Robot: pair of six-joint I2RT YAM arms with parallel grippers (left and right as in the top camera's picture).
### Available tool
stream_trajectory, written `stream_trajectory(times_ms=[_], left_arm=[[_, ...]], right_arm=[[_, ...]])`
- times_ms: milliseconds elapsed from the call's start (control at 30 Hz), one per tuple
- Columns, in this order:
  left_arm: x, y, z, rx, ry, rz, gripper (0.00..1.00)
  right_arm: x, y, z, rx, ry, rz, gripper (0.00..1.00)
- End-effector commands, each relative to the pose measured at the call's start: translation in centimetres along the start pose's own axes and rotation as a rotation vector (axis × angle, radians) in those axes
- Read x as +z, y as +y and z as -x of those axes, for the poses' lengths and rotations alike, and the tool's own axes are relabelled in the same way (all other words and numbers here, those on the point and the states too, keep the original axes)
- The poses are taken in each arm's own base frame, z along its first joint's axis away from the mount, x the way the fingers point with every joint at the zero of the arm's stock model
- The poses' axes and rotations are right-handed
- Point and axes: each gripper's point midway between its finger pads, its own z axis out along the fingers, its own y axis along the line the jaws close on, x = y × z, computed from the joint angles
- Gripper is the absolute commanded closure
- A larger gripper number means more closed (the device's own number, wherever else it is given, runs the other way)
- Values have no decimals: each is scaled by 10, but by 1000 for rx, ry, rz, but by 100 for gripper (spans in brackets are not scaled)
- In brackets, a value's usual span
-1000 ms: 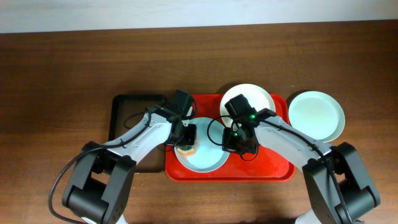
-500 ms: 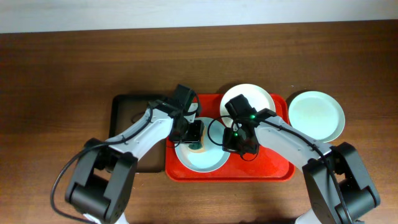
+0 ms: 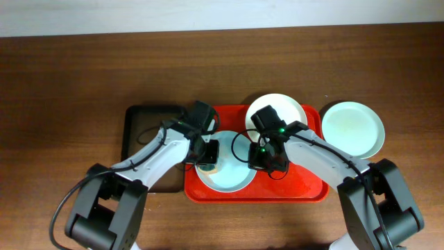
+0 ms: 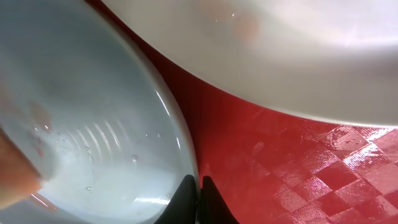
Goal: Clean dirty plates on tray and stack at the side
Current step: 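Scrub the pale blue plate surface with the sponge in the left gripper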
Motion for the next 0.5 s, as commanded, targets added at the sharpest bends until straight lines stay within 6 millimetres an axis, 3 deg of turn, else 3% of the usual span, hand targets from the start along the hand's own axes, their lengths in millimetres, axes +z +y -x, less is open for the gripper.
stream_trajectory(times_ms=[0,267,333,467], left_arm=[[8,-9,-14,-6,6,-7,99],[24,-40,-25,14,47,-124,100],[16,-53,-19,25,48,-200,100],[-14,-48,7,15,1,-193,100]], right_arm=[[1,1,-1,-8,5,3,95],[1,1,-1,-7,6,3,95],[1,1,-1,-8,5,3,95],[1,1,-1,-8,5,3,95]])
